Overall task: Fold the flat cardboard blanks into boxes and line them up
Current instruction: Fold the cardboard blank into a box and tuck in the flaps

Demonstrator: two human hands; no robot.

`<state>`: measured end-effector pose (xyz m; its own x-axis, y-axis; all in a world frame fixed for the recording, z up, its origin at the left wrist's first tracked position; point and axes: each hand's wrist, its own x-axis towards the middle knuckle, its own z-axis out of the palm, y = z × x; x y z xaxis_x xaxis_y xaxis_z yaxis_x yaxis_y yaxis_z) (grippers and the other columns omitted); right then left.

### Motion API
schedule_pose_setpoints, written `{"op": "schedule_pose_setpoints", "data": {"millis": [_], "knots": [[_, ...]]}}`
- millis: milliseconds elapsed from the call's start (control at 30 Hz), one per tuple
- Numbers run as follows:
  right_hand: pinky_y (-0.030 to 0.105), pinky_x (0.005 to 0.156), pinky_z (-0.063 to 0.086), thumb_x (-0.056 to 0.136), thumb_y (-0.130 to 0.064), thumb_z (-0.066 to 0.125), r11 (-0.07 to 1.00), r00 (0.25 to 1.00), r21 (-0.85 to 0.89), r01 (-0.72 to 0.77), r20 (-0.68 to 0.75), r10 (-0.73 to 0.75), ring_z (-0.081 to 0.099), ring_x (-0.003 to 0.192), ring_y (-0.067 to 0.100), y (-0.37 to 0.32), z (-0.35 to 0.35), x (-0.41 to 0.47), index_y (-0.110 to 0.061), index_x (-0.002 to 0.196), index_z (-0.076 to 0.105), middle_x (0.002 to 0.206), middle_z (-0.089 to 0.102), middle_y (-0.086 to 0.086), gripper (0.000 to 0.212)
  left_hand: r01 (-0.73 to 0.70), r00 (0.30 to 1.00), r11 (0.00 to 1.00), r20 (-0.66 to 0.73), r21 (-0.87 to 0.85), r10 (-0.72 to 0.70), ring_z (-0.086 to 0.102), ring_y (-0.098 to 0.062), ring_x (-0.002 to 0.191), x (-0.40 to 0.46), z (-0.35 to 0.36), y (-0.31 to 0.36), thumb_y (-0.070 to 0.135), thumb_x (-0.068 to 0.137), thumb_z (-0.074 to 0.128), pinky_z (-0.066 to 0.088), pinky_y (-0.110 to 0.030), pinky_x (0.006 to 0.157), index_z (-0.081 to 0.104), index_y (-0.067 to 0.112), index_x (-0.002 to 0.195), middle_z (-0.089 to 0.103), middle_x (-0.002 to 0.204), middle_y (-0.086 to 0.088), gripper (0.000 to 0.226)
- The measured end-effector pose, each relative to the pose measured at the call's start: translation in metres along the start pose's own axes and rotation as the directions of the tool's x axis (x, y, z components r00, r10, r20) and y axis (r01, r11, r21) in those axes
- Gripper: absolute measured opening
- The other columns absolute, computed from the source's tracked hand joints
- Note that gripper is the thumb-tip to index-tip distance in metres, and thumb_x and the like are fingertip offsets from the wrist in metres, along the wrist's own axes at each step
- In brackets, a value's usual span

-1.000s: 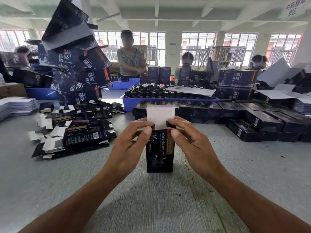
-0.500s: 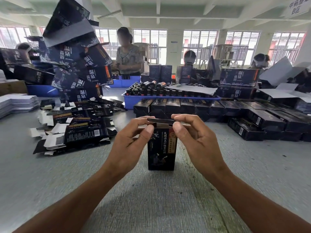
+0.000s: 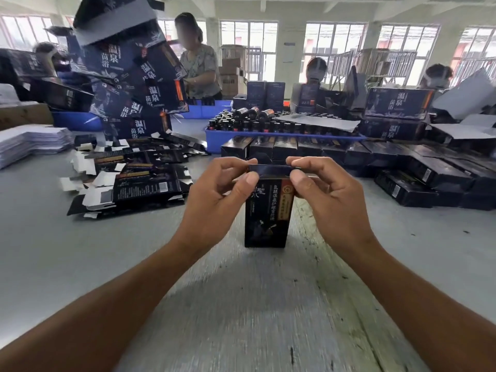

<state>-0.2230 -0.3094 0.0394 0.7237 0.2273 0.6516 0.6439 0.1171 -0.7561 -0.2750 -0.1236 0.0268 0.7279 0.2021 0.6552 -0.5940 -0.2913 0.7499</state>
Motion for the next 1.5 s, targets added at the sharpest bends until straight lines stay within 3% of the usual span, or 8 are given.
{"op": "schedule_pose_setpoints", "data": {"millis": [233,367,600,867,1167,1267,1400,1500], "knots": [[0.021,0.084,0.057,0.101,-0.012,0.058,0.997,1.000,-0.075,0.007,0.017,-0.005,0.068,0.104,0.005,0.003,-0.001,-0.001,-0.019,0.113,0.070,0.111,0.072,-0.017,0.018,-0.018,0.999,0.992,0.039,0.122,0.013,0.065,-0.010,0.114,-0.002,-0.002,0.000,0.034,0.102,0.054,0.060,-0.032,0.085,0.055,0.044,0.134,0.064,0.130,0.013,0.033],[0.025,0.088,0.057,0.102,-0.015,0.057,0.994,1.000,-0.113,0.007,0.025,-0.004,0.068,0.106,0.004,0.006,-0.003,0.000,-0.023,0.113,0.070,0.114,0.070,-0.020,0.018,0.002,1.000,0.987,0.011,0.159,-0.004,0.068,-0.015,0.108,0.000,-0.001,-0.002,0.031,0.103,0.055,0.059,-0.045,0.088,0.065,0.033,0.128,0.069,0.120,0.011,0.027],[0.035,0.090,0.059,0.097,-0.026,0.065,0.965,0.997,-0.252,0.070,0.048,-0.060,0.066,0.110,0.005,0.007,-0.004,0.001,-0.023,0.114,0.069,0.121,0.068,-0.016,0.018,0.023,1.000,0.983,0.001,0.180,-0.023,0.069,-0.009,0.094,0.003,-0.001,0.001,0.044,0.094,0.056,0.062,-0.038,0.079,0.069,0.037,0.118,0.068,0.096,0.018,0.028],[0.019,0.080,0.056,0.099,-0.025,0.063,0.970,0.998,-0.240,0.047,0.059,-0.034,0.068,0.104,0.002,0.009,-0.004,0.004,-0.027,0.115,0.067,0.112,0.069,-0.022,0.017,0.001,1.000,0.980,-0.016,0.200,0.002,0.070,-0.013,0.091,0.009,0.003,0.005,0.028,0.100,0.055,0.061,-0.041,0.076,0.069,0.030,0.113,0.070,0.101,0.012,0.019],[0.010,0.082,0.050,0.099,-0.020,0.063,0.883,0.969,-0.398,0.249,0.101,-0.227,0.064,0.108,0.001,0.013,-0.008,0.008,-0.015,0.109,0.072,0.122,0.069,-0.004,0.014,-0.255,0.967,0.896,0.108,0.364,0.232,0.067,-0.010,0.101,0.010,-0.007,-0.005,0.019,0.100,0.061,0.054,-0.020,0.077,0.070,0.006,0.114,0.068,0.117,-0.001,0.021],[0.008,0.081,0.049,0.099,-0.021,0.063,0.882,0.968,-0.399,0.251,0.090,-0.235,0.063,0.109,-0.001,0.016,-0.007,0.007,-0.015,0.110,0.071,0.123,0.068,-0.005,0.015,-0.242,0.970,0.892,0.121,0.381,0.211,0.070,-0.014,0.098,0.010,-0.010,-0.010,0.029,0.098,0.061,0.060,-0.029,0.068,0.066,0.010,0.122,0.066,0.120,-0.002,0.031],[0.011,0.079,0.052,0.100,-0.032,0.060,0.856,0.984,-0.487,0.174,0.119,-0.132,0.060,0.103,-0.009,0.024,-0.003,0.003,-0.026,0.136,0.054,0.135,0.057,-0.011,0.037,-0.081,0.974,0.921,0.226,0.380,-0.007,0.072,-0.010,0.092,0.003,-0.013,-0.018,0.036,0.094,0.067,0.063,-0.038,0.070,0.043,0.042,0.139,0.066,0.116,0.009,0.052],[0.036,0.092,0.054,0.094,-0.042,0.065,0.774,0.978,-0.632,0.031,0.177,0.106,0.061,0.110,0.008,0.030,0.004,-0.006,-0.041,0.153,0.016,0.152,0.046,-0.003,0.077,0.000,0.990,0.922,0.128,0.388,-0.054,0.071,-0.003,0.083,0.005,-0.013,-0.024,0.035,0.090,0.070,0.062,-0.031,0.068,0.037,0.053,0.137,0.064,0.105,0.019,0.060]]}}
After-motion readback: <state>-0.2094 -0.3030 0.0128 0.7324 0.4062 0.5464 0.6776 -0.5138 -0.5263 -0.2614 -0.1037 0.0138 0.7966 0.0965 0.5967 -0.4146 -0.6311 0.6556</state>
